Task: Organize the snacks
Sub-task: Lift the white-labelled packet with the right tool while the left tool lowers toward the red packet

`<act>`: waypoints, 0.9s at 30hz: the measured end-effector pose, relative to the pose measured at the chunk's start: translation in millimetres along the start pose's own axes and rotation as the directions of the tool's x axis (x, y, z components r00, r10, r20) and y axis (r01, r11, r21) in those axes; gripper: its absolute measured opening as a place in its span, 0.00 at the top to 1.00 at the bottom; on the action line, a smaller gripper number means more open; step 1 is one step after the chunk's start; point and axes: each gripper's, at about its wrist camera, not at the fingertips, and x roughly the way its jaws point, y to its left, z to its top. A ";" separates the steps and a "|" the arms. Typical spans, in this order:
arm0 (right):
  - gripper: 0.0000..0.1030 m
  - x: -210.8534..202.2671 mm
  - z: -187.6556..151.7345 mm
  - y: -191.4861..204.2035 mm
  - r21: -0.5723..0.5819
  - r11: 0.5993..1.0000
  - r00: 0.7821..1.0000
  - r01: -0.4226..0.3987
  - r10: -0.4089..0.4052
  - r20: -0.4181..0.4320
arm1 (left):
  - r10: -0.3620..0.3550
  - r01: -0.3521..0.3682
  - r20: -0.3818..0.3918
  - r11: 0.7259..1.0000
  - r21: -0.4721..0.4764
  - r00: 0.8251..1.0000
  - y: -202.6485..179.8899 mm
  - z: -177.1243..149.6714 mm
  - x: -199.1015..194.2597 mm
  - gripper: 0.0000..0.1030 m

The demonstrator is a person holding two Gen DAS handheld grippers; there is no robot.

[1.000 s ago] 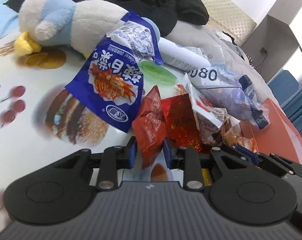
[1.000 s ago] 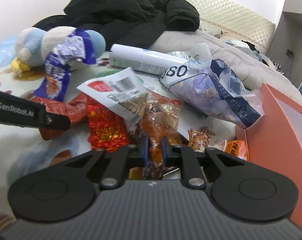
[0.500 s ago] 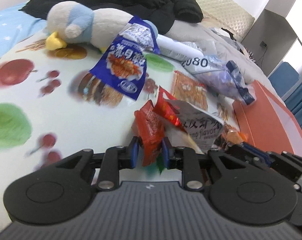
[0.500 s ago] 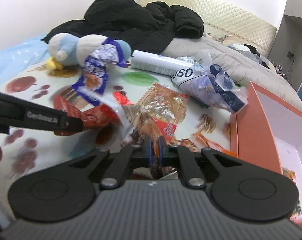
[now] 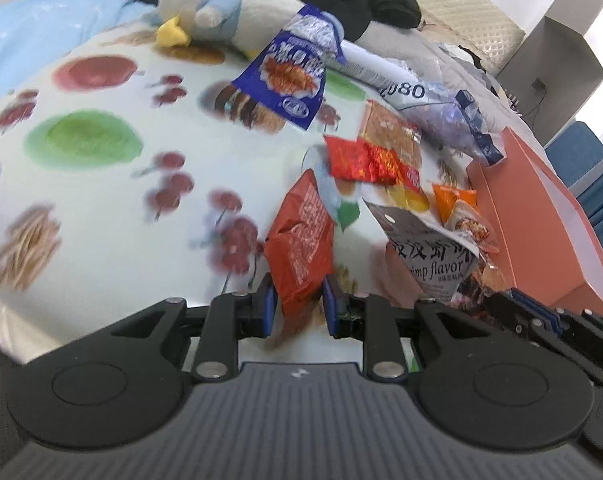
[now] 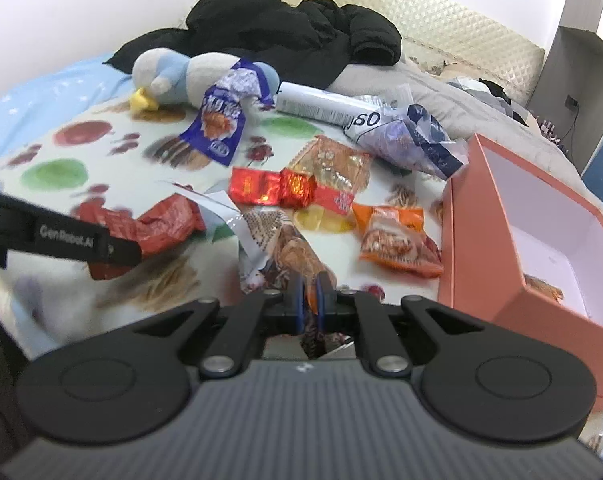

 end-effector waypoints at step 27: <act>0.28 -9.0 -9.8 7.4 -0.188 0.966 0.978 -0.179 0.153 -0.145 | -0.071 0.074 -0.054 0.996 0.050 0.996 24.3 -24.2 -28.5 0.45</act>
